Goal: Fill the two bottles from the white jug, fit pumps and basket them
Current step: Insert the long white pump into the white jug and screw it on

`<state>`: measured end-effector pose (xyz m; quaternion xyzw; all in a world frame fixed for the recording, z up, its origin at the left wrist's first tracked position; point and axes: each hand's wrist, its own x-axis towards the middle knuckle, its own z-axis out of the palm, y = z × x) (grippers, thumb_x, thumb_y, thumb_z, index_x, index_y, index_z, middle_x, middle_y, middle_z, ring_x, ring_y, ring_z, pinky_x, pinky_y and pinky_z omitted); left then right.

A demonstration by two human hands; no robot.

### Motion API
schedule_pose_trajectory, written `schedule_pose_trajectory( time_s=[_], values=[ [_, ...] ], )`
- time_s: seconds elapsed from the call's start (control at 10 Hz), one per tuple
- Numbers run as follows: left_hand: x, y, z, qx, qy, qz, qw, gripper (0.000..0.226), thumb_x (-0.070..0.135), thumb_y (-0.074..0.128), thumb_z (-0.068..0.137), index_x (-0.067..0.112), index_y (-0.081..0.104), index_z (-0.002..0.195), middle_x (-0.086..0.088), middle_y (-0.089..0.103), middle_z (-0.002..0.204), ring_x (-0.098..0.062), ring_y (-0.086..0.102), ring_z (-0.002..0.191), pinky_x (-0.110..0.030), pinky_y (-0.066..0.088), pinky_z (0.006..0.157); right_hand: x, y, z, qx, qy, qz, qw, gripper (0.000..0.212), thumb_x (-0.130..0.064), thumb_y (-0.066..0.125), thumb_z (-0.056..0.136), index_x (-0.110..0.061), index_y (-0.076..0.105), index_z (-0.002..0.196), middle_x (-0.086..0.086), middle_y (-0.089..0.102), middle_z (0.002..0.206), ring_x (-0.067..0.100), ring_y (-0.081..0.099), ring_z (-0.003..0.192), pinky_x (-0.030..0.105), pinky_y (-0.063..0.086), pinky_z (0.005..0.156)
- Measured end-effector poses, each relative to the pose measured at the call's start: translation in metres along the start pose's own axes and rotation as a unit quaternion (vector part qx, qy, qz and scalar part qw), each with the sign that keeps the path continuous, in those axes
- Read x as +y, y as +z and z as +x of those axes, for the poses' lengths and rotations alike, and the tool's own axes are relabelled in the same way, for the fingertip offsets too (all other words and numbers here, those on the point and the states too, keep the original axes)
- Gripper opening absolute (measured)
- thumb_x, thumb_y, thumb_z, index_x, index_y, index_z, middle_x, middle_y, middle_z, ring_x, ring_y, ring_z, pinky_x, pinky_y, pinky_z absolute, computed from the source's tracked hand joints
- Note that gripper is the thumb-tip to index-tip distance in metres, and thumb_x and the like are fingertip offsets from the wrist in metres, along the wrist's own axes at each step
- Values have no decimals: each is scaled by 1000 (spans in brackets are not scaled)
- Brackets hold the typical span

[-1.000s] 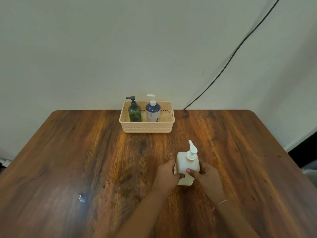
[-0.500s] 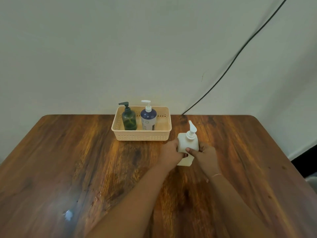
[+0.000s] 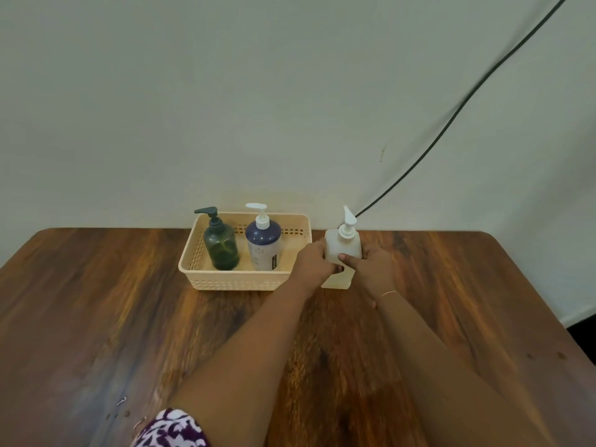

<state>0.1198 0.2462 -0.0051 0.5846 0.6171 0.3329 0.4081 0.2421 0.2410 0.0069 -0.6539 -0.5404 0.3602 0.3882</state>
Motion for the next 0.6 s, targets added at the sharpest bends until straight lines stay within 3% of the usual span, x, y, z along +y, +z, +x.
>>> schedule_pose_trajectory(
  time_s=[0.2,0.6],
  values=[
    [-5,-1,18,-4,-4,6,1000,48,11,75,67,9,59,113,-12,67,111,-28,62,101,-46,51,90,-1,4,14,-2,-7,27,1000,33,-16,71,76,-2,64,105,18,69,103,31,64,92,44,53,83],
    [-4,0,16,-23,-1,-5,1000,56,11,75,68,13,52,118,-11,65,114,-29,60,104,-44,51,91,5,11,16,9,-12,34,999,32,-20,70,78,-3,64,104,17,69,101,31,63,91,48,53,82]
  ],
)
